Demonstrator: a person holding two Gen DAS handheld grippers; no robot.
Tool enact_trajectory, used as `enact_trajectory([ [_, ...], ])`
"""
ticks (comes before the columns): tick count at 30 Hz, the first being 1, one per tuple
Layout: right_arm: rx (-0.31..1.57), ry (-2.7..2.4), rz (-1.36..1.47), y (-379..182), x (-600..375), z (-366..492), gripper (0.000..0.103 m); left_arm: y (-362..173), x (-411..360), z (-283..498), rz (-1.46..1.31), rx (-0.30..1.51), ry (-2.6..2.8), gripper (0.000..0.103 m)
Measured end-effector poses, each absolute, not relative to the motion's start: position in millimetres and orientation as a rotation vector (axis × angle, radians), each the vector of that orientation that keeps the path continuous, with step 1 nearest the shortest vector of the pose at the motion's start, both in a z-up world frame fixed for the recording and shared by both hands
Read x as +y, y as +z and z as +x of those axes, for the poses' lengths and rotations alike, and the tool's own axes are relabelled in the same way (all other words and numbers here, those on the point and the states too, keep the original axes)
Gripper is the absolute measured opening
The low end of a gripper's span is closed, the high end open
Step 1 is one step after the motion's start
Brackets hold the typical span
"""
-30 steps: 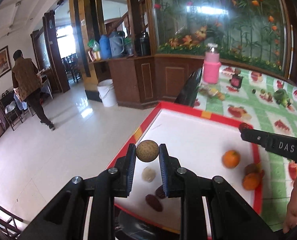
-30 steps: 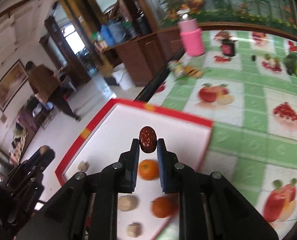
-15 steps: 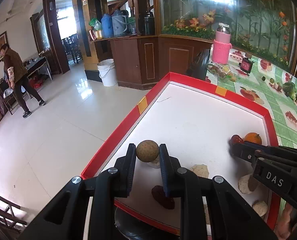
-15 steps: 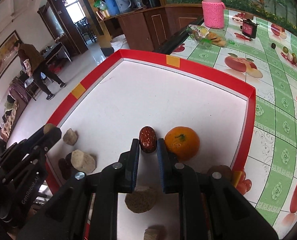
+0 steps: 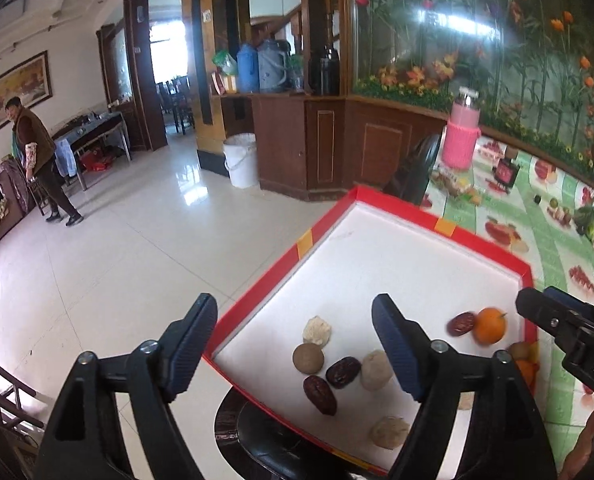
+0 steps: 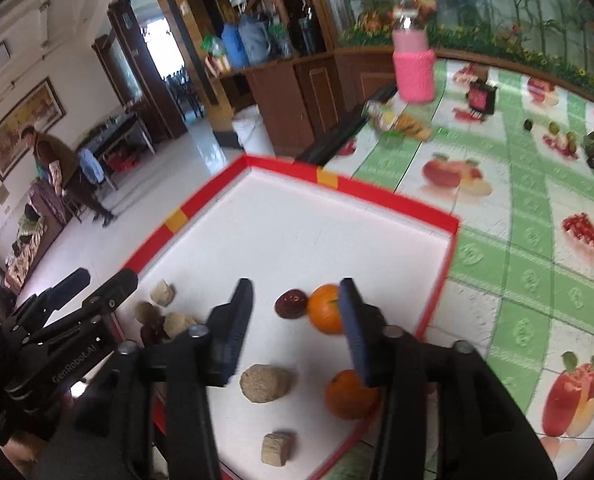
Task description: Organize fruits
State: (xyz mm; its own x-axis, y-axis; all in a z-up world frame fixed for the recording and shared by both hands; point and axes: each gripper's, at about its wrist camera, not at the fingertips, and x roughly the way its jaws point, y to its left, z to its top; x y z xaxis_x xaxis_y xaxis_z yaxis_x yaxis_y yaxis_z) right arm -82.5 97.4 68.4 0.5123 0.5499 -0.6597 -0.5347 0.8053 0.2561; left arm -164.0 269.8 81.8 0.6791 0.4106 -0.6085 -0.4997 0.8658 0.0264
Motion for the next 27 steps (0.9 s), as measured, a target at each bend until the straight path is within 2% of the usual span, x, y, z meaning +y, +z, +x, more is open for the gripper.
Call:
enact_trajectory([
  [2, 0.744, 0.639, 0.027, 79, 86, -89, 0.055, 94, 261, -169, -0.137, 0.609, 0.509, 0.083],
  [4, 0.689, 0.624, 0.024, 90, 74, -97, 0.062, 106, 251, -174, -0.123, 0.580, 0.504, 0.091],
  [6, 0.634, 0.605, 0.026, 101, 62, -105, 0.069, 118, 240, -180, -0.102, 0.549, 0.489, 0.103],
  [8, 0.576, 0.588, 0.043, 113, 46, -114, 0.076, 131, 230, -187, -0.079, 0.499, 0.480, 0.103],
  [13, 0.402, 0.515, 0.100, 145, 4, -142, 0.103, 158, 219, -202, -0.077, 0.433, 0.459, 0.103],
  [18, 0.272, 0.493, 0.169, 166, -27, -165, 0.103, 170, 222, -204, -0.105, 0.426, 0.480, 0.103],
  [27, 0.373, 0.552, 0.226, 150, -29, -155, 0.103, 161, 239, -204, -0.107, 0.487, 0.586, 0.103],
])
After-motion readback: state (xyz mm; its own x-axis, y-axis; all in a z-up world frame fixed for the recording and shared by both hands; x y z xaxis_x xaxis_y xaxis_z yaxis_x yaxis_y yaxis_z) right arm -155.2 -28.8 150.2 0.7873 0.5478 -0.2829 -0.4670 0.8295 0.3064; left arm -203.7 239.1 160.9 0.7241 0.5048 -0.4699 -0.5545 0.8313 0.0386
